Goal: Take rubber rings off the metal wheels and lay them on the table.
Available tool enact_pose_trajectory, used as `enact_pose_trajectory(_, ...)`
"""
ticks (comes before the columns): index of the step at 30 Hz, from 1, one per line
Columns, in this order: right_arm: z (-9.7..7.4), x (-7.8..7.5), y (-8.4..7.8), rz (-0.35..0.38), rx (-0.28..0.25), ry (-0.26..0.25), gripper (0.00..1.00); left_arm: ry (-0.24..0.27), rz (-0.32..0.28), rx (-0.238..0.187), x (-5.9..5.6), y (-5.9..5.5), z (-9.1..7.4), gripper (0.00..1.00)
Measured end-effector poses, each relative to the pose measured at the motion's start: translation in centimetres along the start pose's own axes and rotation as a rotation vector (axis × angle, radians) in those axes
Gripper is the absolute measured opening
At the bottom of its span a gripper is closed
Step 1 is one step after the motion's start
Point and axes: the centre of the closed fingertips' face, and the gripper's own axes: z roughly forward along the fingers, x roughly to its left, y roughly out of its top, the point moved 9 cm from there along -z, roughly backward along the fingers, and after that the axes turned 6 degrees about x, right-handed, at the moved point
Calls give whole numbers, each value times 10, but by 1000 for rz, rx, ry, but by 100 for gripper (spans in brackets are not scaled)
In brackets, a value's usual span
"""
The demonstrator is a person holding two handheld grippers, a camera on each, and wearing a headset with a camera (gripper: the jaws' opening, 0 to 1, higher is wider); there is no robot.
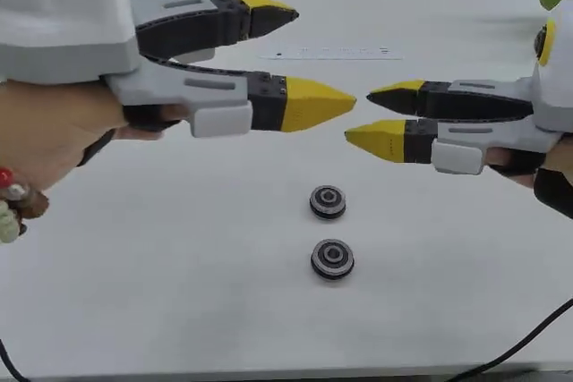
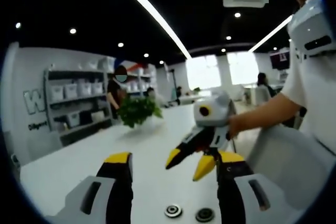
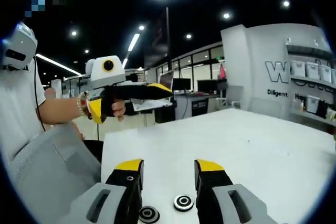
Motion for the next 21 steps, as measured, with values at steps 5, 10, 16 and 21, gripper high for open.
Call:
enact_pose_trajectory(5,5,2,-18,25,71,36,35,3,-1,28,-1,-17,10,61)
enact_pose_trajectory(10,10,4,-33,41,134,64,32,-8,-41,63,-6,-39,15,58)
enact_pose_trajectory(16,10,4,-42,67,148,59,30,-23,-74,97,-17,-54,18,49)
enact_pose_trajectory(21,13,8,-58,94,221,74,27,-47,-68,164,-23,-70,22,46)
